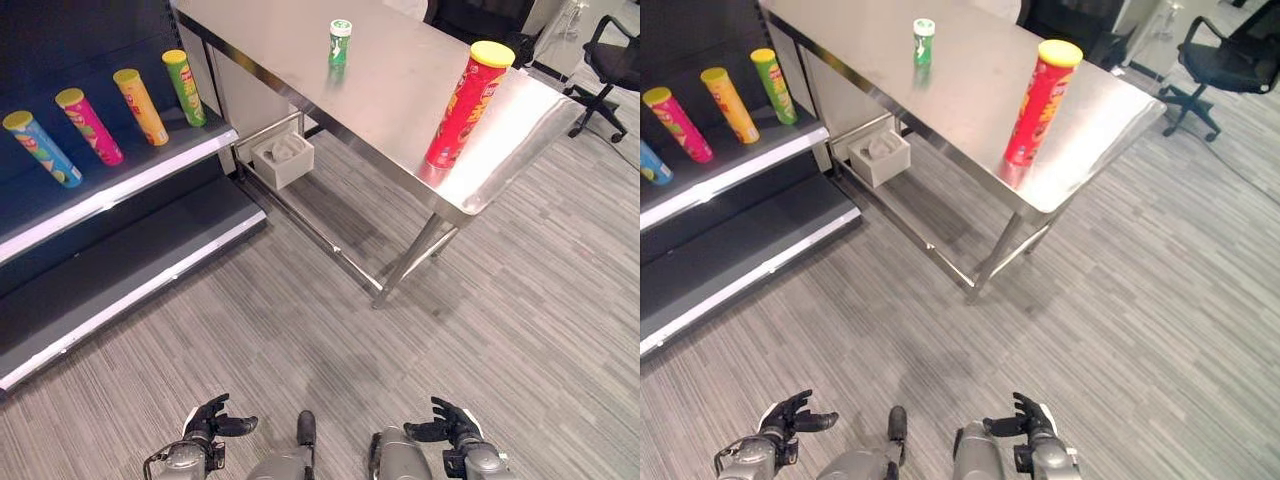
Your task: Put the goods on the table back onto the shelves and tidy them up.
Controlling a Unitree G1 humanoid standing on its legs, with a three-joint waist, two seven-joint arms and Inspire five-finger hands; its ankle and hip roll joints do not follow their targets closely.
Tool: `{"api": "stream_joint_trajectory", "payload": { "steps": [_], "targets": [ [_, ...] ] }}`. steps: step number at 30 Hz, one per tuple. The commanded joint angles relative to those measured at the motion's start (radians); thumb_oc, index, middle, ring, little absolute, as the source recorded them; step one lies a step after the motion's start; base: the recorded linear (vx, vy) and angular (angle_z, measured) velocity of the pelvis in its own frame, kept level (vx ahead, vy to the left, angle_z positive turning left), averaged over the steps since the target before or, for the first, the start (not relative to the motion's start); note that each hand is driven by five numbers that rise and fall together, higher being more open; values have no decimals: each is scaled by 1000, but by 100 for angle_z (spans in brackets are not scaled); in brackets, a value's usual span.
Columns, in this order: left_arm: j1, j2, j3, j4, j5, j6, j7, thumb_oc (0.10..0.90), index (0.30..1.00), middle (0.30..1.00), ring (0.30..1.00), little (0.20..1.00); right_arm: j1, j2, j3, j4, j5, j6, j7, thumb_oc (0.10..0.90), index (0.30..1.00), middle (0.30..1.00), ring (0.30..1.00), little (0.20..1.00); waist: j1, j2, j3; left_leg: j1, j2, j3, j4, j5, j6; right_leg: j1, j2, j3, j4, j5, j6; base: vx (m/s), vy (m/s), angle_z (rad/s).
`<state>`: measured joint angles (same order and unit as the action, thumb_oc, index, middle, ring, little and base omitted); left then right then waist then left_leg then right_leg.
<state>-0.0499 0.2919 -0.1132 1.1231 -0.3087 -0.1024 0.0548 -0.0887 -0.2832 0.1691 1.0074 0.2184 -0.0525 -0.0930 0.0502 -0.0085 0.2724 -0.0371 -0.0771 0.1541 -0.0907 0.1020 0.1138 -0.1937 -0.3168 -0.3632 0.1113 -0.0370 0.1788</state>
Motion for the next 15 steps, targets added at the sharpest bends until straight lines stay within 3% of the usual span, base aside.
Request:
{"api": "stream_joint_trajectory", "payload": {
  "steps": [1,2,5,10,15],
  "targets": [
    [-8,18,9,-29,-6,-31,12,800,900,900,900,900,-16,-68,-5,-20,0,-19,-25,800,900,900,900,900,-8,-3,7,-23,122,-71,63,-83,-145,69,61,71,-36,116,2,81,-104,-18],
    [-7,7,13,-28,-4,-36,17,800,900,900,900,900,0,-60,-5,-35,6,-19,-29,800,900,900,900,900,-4,-36,-5,-19,105,-60,61,-90,-156,113,61,60,-139,164,21,67,-85,16],
    [-4,-10,9,-11,1,-34,17,800,900,900,900,900,11,-70,-13,-27,7,-18,-38,800,900,900,900,900,-5,-51,-27,-9,127,-58,57,-92,-175,154,75,54,-183,176,20,139,-196,24],
    [16,-13,4,-58,11,-30,14,800,900,900,900,900,64,-107,-116,-104,56,-36,-66,800,900,900,900,900,-35,-37,-63,51,169,-48,46,-106,-203,209,106,67,-187,137,4,181,-173,-7],
    [59,-15,31,-104,24,-32,9,800,900,900,900,900,119,-194,-289,-339,86,-86,-131,800,900,900,900,900,-58,-12,-95,108,183,-30,14,-110,-213,246,122,79,-194,112,2,133,-27,-7]
  ]
}}
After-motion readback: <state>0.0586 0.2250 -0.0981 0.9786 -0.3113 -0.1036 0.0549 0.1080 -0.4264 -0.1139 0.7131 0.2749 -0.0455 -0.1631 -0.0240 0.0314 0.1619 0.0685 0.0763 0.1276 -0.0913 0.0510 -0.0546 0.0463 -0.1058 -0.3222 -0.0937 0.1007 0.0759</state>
